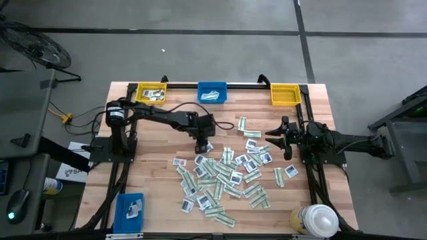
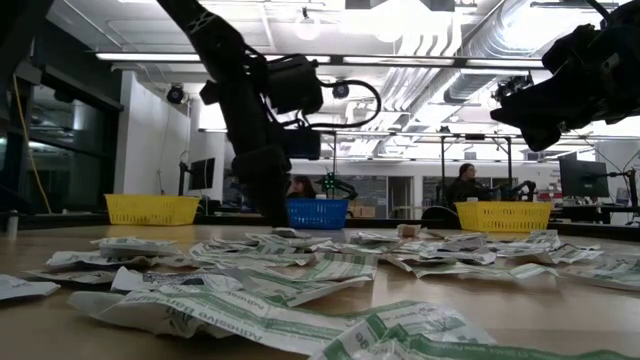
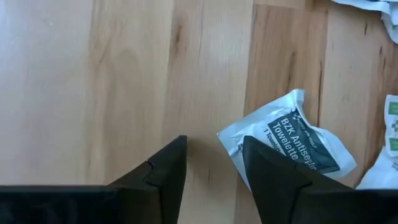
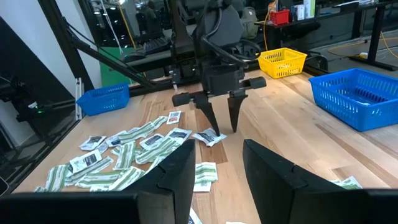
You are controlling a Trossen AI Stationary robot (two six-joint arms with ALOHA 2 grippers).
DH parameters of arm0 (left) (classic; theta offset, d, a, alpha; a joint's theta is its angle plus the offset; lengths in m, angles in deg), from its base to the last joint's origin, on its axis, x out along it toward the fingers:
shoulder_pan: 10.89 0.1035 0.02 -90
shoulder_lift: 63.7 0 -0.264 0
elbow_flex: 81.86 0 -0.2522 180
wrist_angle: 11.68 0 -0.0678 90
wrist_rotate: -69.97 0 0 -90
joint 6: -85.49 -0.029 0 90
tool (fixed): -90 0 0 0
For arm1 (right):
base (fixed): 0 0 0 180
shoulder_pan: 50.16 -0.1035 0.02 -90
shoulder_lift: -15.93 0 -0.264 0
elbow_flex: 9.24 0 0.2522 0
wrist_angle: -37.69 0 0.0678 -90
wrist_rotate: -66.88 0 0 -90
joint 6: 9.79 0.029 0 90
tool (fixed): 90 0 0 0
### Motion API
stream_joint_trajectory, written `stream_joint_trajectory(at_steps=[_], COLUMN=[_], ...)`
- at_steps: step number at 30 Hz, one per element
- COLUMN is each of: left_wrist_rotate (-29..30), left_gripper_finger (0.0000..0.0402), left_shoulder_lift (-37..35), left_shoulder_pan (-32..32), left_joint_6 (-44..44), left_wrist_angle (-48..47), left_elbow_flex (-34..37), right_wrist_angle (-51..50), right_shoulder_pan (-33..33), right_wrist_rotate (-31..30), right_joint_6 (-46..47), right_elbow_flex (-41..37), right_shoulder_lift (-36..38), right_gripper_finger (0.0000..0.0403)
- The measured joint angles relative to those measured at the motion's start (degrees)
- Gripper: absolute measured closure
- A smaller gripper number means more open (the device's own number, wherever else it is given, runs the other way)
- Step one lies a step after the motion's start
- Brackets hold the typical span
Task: Pick & Place First Aid Supplies
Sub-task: Put the gray towelette pack into the left yellow bin
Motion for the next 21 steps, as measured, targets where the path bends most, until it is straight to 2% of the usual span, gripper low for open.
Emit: stream_joint_trajectory(at_steps=[10, 21], left_wrist_rotate=[-1.8, -2.9], left_gripper_finger=[0.0311, 0.038], left_shoulder_lift=[-0.1, 0.3], left_shoulder_pan=[0.0, 0.0], left_joint_6=[2.7, 2.6], left_wrist_angle=[5.3, 6.1], left_elbow_flex=[5.6, 5.9], right_wrist_angle=[0.0, 0.0], right_shoulder_pan=[0.0, 0.0], right_wrist_rotate=[0.0, 0.0], right_joint_6=[0.0, 0.0], right_elbow_flex=[0.0, 0.0], right_shoulder_lift=[0.0, 0.0], right_gripper_finger=[0.0274, 0.0274])
